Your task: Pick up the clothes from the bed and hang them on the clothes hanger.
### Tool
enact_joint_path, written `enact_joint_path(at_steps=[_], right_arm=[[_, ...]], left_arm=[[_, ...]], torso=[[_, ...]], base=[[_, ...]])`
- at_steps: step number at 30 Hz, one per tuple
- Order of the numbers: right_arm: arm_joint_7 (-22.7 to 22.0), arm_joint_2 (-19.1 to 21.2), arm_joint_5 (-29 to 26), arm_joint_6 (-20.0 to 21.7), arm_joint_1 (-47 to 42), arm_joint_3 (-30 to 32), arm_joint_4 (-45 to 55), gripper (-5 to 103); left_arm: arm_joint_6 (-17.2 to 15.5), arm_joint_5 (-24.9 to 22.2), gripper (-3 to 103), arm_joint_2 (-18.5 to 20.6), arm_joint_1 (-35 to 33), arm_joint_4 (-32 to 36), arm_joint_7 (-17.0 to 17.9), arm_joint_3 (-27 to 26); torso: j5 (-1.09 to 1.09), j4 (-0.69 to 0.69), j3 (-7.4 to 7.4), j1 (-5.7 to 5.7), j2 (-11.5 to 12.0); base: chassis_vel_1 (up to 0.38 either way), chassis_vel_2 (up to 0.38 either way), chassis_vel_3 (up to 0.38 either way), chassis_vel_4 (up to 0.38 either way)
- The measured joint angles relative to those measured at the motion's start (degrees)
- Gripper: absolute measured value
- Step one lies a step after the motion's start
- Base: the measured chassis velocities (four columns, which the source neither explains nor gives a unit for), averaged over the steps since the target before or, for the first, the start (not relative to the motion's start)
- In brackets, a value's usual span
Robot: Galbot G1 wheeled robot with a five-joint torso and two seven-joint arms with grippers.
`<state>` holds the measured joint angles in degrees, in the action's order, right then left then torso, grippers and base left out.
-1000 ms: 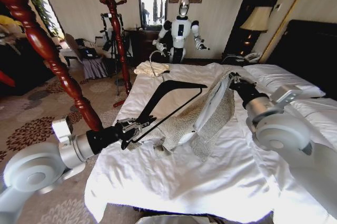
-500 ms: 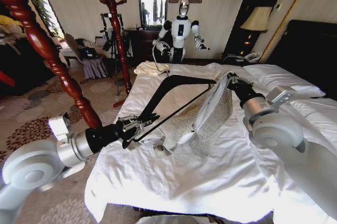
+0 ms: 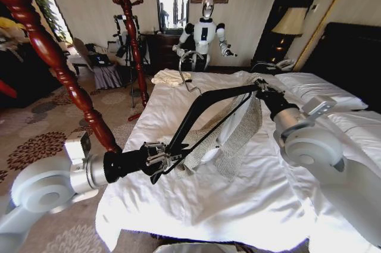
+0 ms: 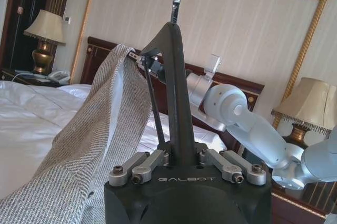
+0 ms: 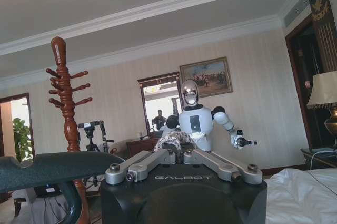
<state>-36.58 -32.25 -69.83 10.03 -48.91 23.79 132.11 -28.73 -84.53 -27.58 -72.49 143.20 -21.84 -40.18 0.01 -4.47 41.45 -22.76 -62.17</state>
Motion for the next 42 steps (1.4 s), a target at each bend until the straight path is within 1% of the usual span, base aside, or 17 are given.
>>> enact_joint_path(at_steps=[5,13,22,23,26,30,32,35,36,37,41,42], right_arm=[[0.1,0.0,0.0,0.0,0.4,0.1,-0.5,2],[0.0,0.7,1.0,0.0,1.2,0.1,-2.9,2],[0.4,1.1,0.9,0.0,2.8,0.1,-3.4,2],[0.4,1.2,0.8,-0.1,2.9,0.2,-3.5,2],[0.5,1.4,0.2,-0.3,2.9,0.7,-3.2,2],[2.5,1.5,-0.8,-1.8,2.1,1.2,-0.9,2],[2.8,1.4,-0.8,-2.0,2.0,1.2,-0.4,2],[3.6,1.1,-1.2,-2.6,1.6,1.0,1.7,2],[4.1,1.1,-1.2,-2.9,1.6,0.8,2.4,2],[4.1,1.1,-1.2,-2.9,1.6,0.8,2.4,2],[4.3,1.4,-1.1,-3.2,1.7,1.1,3.0,2],[4.3,1.4,-1.1,-3.2,1.7,1.1,3.0,2]], left_arm=[[0.0,0.2,18,-1.5,-0.7,0.1,-0.4,-0.7],[0.1,0.5,18,-4.1,-1.5,0.1,0.7,-2.5],[-0.1,4.6,18,-5.6,-3.7,0.0,1.8,-2.5],[-0.1,6.1,18,-6.1,-4.5,0.0,1.8,-2.4],[-0.1,7.1,18,-6.6,-5.0,0.0,1.8,-1.7],[-0.1,8.0,18,-6.8,-4.2,0.0,1.8,0.5],[-0.1,8.5,18,-6.6,-4.1,0.0,1.8,1.1],[0.3,10.5,18,-6.3,-2.7,-0.7,1.7,3.8],[0.5,11.9,18,-6.5,-1.7,-1.9,1.7,5.1],[0.5,11.9,18,-6.5,-1.7,-1.9,1.7,5.1],[1.7,16.8,18,-7.5,-1.1,-5.8,0.9,7.2],[1.7,16.8,18,-7.5,-1.1,-5.8,0.9,7.2]], torso=[[0.00,0.00,0.00,0.00,0.0],[0.00,0.00,0.00,0.00,0.0],[0.00,0.00,0.00,0.00,0.0],[0.00,0.00,0.00,0.00,0.0],[0.00,0.01,0.00,0.00,0.0],[0.00,0.00,0.00,0.00,0.0],[0.00,0.00,0.00,0.00,0.0],[0.00,0.00,0.00,0.00,0.0],[0.00,0.00,0.00,0.00,0.0],[0.00,0.00,0.00,0.00,0.0],[0.00,0.00,0.00,0.00,0.0],[0.00,0.00,0.00,0.00,0.0]], base=[[0.000,0.000,0.000,0.000],[0.000,0.000,0.000,0.000],[0.000,0.000,0.000,0.000],[0.000,0.000,0.000,0.000],[0.000,0.000,0.000,0.000],[0.000,0.000,0.000,0.000],[0.000,0.000,0.000,0.000],[0.000,0.000,0.000,0.000],[0.000,0.000,0.000,0.000],[0.000,0.000,0.000,0.000],[0.000,0.000,0.000,0.000],[0.000,0.000,0.000,0.000]])
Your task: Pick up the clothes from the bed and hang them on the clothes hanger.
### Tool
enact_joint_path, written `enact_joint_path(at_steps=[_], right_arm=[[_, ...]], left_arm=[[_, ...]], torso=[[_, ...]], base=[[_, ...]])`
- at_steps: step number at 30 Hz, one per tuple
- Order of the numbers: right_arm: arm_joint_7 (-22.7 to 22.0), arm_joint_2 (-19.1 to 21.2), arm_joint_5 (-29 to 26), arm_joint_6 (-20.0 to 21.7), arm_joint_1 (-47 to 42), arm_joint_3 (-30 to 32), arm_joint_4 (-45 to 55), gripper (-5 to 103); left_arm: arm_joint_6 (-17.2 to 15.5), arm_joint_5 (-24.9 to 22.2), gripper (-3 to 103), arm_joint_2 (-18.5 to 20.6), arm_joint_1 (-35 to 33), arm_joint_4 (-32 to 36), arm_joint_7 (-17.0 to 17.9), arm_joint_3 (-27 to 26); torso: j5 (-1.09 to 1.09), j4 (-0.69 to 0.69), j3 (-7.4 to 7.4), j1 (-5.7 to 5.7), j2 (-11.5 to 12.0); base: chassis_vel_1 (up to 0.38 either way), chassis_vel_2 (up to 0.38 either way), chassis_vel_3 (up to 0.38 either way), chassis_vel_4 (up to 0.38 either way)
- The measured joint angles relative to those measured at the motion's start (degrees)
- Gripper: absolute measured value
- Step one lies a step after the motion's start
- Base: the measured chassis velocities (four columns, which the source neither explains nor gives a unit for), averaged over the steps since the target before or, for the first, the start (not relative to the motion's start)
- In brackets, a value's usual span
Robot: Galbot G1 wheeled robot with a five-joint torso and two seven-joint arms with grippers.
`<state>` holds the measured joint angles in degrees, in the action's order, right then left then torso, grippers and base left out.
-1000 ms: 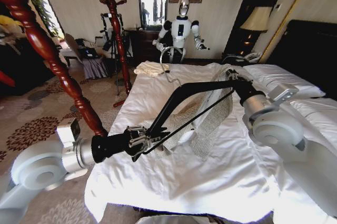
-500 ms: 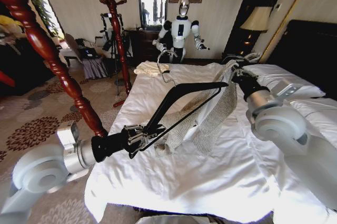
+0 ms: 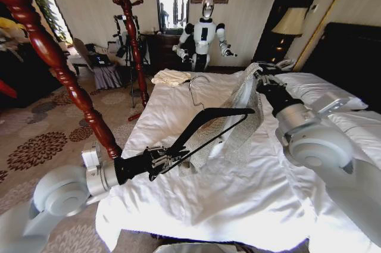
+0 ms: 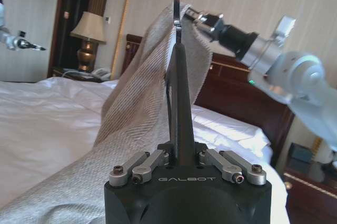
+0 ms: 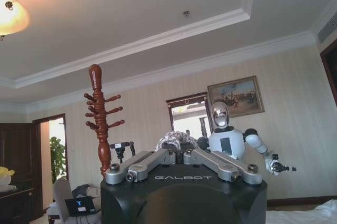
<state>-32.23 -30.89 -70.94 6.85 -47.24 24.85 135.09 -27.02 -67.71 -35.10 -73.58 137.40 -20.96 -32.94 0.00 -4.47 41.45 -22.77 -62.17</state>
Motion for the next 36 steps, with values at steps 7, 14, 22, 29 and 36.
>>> enact_joint_path(at_steps=[7,14,22,29,36], right_arm=[[-3.6,0.9,1.2,1.4,-0.1,1.8,-1.3,2],[-5.2,-0.1,1.4,2.4,-1.3,1.7,-1.2,2],[-3.0,-0.7,1.4,1.9,-1.6,-0.3,0.9,2],[-2.7,-0.6,1.8,1.8,-1.5,-0.9,1.3,2],[-2.8,-0.7,2.1,1.8,-1.5,-0.9,1.3,2]], left_arm=[[2.5,3.6,18,-1.5,-0.4,-4.3,-0.8,-1.7],[4.1,3.5,18,-1.8,2.2,-7.3,-0.9,-4.0],[4.4,3.0,18,-2.9,2.9,-7.4,-0.8,-3.1],[3.8,3.0,18,-5.3,-0.5,-2.7,-1.1,-0.3],[2.8,2.9,18,-5.5,-1.0,0.1,-1.0,2.0]], torso=[[0.00,0.00,0.00,0.00,0.0],[0.00,0.00,0.00,0.00,0.0],[0.00,0.00,0.00,0.00,0.0],[0.00,0.01,0.00,0.00,0.0],[0.01,0.00,0.00,0.00,0.0]], base=[[0.000,0.000,0.000,0.000],[0.000,0.000,0.000,0.000],[0.000,0.000,0.000,0.000],[0.000,0.000,0.000,0.000],[0.000,0.000,0.000,0.000]])
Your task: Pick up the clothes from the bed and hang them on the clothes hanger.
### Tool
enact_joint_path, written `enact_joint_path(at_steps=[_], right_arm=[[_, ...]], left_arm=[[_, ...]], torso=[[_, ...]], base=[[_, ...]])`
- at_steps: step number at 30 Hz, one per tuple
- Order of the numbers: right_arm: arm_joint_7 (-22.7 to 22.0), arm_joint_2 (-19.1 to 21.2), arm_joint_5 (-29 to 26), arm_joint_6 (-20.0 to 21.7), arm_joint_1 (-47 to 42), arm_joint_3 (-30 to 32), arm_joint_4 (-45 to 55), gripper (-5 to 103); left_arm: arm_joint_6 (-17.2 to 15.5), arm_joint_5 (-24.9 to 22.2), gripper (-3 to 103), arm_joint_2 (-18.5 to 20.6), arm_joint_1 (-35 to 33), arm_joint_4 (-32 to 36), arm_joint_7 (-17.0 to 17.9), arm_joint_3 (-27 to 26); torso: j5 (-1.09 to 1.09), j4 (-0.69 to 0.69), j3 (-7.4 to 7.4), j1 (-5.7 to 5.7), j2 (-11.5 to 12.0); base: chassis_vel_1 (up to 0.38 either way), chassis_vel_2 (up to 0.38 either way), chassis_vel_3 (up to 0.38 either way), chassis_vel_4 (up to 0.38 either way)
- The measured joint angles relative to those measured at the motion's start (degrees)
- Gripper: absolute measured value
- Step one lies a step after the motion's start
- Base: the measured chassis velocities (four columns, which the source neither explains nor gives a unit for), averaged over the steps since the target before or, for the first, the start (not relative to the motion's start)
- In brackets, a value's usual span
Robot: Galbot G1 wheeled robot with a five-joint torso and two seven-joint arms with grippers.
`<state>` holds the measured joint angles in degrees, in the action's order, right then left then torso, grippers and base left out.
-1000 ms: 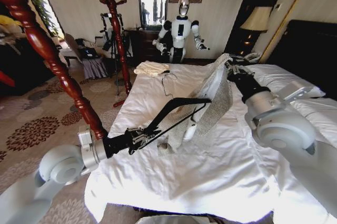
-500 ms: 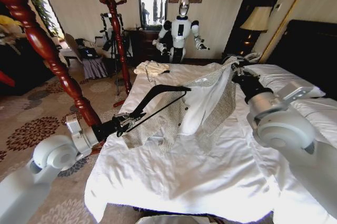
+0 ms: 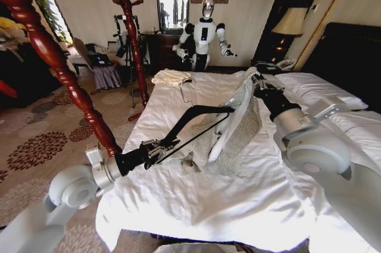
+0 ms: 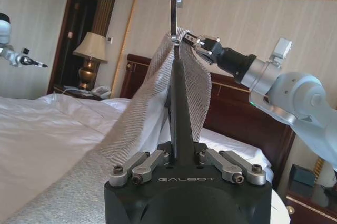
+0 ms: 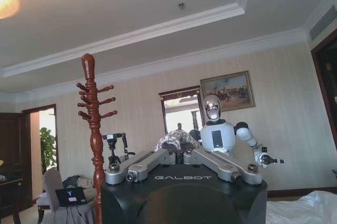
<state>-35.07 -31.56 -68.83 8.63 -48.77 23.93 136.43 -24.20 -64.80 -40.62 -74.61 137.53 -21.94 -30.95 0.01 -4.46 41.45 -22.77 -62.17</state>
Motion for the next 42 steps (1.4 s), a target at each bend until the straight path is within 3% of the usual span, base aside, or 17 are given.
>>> enact_joint_path(at_steps=[11,20,33,38,42], right_arm=[[0.0,-0.1,0.0,0.0,-0.4,0.2,1.0,2],[-0.4,-1.0,-2.9,-0.3,-2.2,-2.8,6.6,2],[-7.7,-0.9,-0.9,4.9,-0.8,-9.3,6.6,2],[-7.6,-1.5,0.0,5.0,-0.3,-10.4,5.8,2],[-4.5,-2.3,0.0,3.8,0.3,-12.3,6.7,2]], left_arm=[[-0.4,0.6,18,0.0,2.4,-0.8,0.5,1.5],[0.8,-0.2,18,1.2,9.4,-6.3,0.1,2.7],[1.5,-4.7,18,0.4,16.8,-11.7,-0.2,2.2],[1.5,-5.1,18,0.0,16.9,-11.2,-0.1,2.4],[1.2,-3.6,18,-1.5,16.0,-9.9,-0.3,5.7]], torso=[[-0.01,0.00,0.00,0.00,0.0],[-0.02,0.00,0.00,0.00,0.0],[-0.01,0.00,0.00,0.00,0.0],[0.00,0.01,0.00,0.00,0.0],[-0.01,0.00,0.00,0.00,0.0]], base=[[0.000,0.000,0.000,0.000],[0.000,0.000,0.000,0.000],[0.000,0.000,0.000,0.000],[0.000,0.000,0.000,0.000],[0.000,0.000,0.000,0.000]])
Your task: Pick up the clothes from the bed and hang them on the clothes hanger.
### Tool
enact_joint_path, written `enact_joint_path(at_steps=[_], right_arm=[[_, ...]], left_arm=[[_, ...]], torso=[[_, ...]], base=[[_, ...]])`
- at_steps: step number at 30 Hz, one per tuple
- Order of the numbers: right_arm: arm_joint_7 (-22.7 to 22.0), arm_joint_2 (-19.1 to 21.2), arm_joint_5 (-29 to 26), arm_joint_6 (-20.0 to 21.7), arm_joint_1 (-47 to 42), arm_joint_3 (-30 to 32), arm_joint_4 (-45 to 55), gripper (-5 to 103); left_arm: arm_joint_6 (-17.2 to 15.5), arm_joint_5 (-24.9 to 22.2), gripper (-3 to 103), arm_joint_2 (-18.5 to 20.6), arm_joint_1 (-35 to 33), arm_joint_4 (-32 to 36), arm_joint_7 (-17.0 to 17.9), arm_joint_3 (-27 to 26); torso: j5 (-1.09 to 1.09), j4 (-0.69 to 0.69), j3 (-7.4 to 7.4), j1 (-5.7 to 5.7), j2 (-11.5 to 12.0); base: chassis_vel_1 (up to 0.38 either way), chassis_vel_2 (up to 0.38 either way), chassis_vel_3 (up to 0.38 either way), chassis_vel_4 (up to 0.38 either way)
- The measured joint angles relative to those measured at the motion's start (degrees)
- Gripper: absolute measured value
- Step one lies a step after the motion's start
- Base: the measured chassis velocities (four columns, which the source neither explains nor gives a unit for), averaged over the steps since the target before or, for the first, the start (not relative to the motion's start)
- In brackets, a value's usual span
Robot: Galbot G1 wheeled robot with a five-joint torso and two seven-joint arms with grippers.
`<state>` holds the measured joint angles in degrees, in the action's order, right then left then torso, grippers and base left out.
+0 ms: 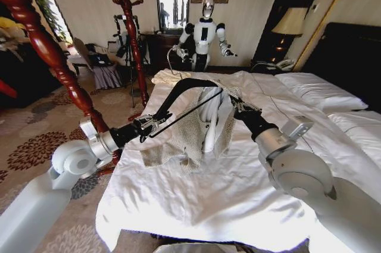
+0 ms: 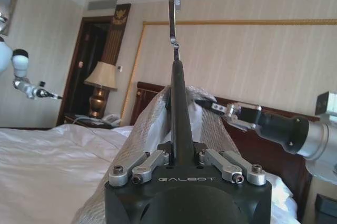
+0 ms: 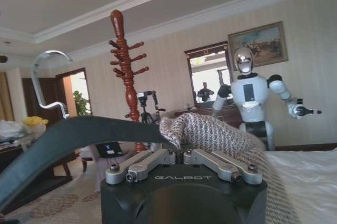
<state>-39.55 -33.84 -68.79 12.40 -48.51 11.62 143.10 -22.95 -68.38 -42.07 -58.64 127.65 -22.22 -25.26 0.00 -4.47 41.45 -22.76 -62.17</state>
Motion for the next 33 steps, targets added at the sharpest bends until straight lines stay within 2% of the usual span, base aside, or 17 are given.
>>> enact_joint_path(at_steps=[10,13,20,27,33], right_arm=[[5.3,-0.4,0.3,-3.4,-0.2,-0.9,0.1,2],[7.0,-0.1,0.0,-4.6,-1.2,-1.7,0.1,2],[7.4,0.7,-1.4,-4.8,-2.2,-3.8,0.1,2],[9.3,1.2,-1.4,-5.8,-2.6,-5.0,0.1,2],[14.8,0.1,-1.4,-9.8,-1.3,-5.1,0.1,2]], left_arm=[[-0.1,6.1,18,-3.8,-0.3,-0.5,-1.3,6.6],[-0.1,7.1,18,-6.4,2.3,-3.1,-1.4,9.5],[-0.1,7.9,18,-10.4,7.9,-7.7,-1.4,13.9],[-0.1,8.6,18,-11.0,9.2,-8.5,-1.5,15.6],[0.1,10.3,18,-9.5,6.0,-6.9,-2.2,16.2]], torso=[[0.01,0.01,0.00,0.00,0.0],[0.01,0.00,0.00,0.00,0.0],[0.01,0.00,0.00,-0.01,0.0],[0.00,0.00,0.00,0.00,0.0],[0.00,0.01,0.00,0.00,0.0]], base=[[0.000,0.000,0.000,0.000],[0.000,0.000,0.000,0.000],[0.000,0.000,0.000,0.000],[0.000,0.000,0.000,0.000],[0.000,0.000,0.000,0.000]])
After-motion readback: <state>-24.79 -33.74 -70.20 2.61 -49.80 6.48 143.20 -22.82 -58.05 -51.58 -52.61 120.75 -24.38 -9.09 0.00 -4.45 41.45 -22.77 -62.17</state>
